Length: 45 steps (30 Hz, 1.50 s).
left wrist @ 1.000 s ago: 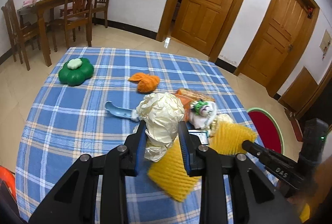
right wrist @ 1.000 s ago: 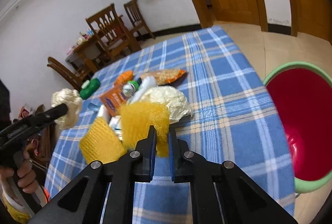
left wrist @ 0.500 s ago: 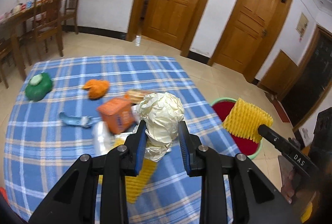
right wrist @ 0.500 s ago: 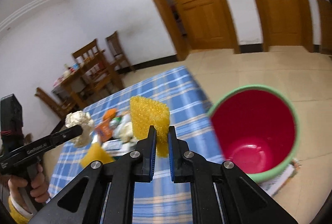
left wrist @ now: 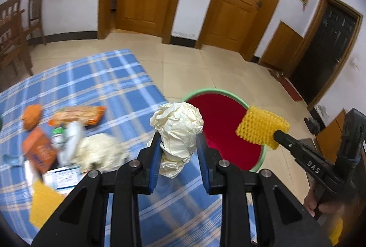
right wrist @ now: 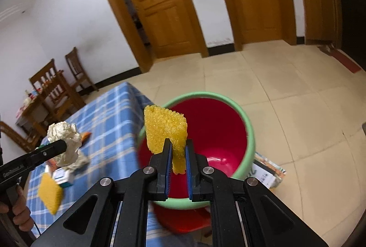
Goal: Collect trash
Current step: 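Carry both items over the red bucket and open both tools to drop them, then move both open tools back over the table items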
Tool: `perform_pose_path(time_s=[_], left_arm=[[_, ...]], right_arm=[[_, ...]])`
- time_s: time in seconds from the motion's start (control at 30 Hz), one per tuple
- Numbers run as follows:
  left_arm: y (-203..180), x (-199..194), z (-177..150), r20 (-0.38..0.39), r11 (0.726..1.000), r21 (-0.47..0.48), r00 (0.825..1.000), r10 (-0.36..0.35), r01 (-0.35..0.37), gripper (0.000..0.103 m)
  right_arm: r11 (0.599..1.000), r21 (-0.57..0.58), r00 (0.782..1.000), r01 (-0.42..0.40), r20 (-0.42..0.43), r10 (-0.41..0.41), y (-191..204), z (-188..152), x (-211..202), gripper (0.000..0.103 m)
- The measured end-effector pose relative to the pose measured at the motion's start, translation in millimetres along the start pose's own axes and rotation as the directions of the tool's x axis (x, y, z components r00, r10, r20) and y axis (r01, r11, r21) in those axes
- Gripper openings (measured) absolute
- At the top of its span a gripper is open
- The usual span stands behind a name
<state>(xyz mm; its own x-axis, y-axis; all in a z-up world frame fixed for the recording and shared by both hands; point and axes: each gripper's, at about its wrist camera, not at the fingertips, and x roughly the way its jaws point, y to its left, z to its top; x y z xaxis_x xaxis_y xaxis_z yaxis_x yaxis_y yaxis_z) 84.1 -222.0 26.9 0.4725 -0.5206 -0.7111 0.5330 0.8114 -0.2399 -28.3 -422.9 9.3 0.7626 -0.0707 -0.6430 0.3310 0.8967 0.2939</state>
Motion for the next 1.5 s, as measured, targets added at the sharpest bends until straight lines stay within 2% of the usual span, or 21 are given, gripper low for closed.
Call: perform_pose_path(time_s=[0.17,0.43,0.53,0.63,0.67,0.7,1.0,1.13,1.5], left_arm=[[-23,32,4,-0.043,0.998,0.048,0.999,-0.030,0.032,0.030],[-45,73,5,-0.107,0.993,0.088,0.992,-0.069,0.079,0.030],[-49,80,6,-0.114,0.992,0.085,0.990,-0.084,0.094,0.030],[-51,81,7,-0.113,0.992,0.091,0.991,-0.075,0.086,0.049],[-51,80,7,-0.107,0.993,0.090,0.992,-0.071,0.081,0.055],[-51,79,7,-0.101,0.993,0.088,0.993,-0.068,0.077,0.057],[-41,60,4,-0.085,0.997,0.061,0.995,-0.043,0.048,0.058],[-31,40,-1,-0.061,0.999,0.034,0.998,-0.030,0.032,0.058],[7,-19,-18,0.005,0.998,-0.059,0.999,0.039,-0.038,0.058]], right_arm=[[0.999,0.043,0.999,0.026,-0.026,-0.025,-25,1,16,0.013],[0.997,0.062,0.998,0.054,-0.037,-0.051,-41,2,27,0.014],[0.996,0.072,0.998,0.053,-0.035,-0.051,-44,2,28,0.022],[0.995,0.084,0.998,0.054,-0.029,-0.052,-45,2,28,0.030],[0.995,0.086,0.999,0.049,-0.026,-0.047,-46,2,27,0.030],[0.995,0.088,0.999,0.047,-0.026,-0.045,-47,2,26,0.030],[0.995,0.095,0.999,0.031,-0.011,-0.030,-44,0,12,0.031],[0.996,0.084,1.000,0.017,0.002,-0.017,-33,-1,1,0.038],[0.998,0.023,0.998,-0.054,0.019,0.053,13,-10,-28,0.042]])
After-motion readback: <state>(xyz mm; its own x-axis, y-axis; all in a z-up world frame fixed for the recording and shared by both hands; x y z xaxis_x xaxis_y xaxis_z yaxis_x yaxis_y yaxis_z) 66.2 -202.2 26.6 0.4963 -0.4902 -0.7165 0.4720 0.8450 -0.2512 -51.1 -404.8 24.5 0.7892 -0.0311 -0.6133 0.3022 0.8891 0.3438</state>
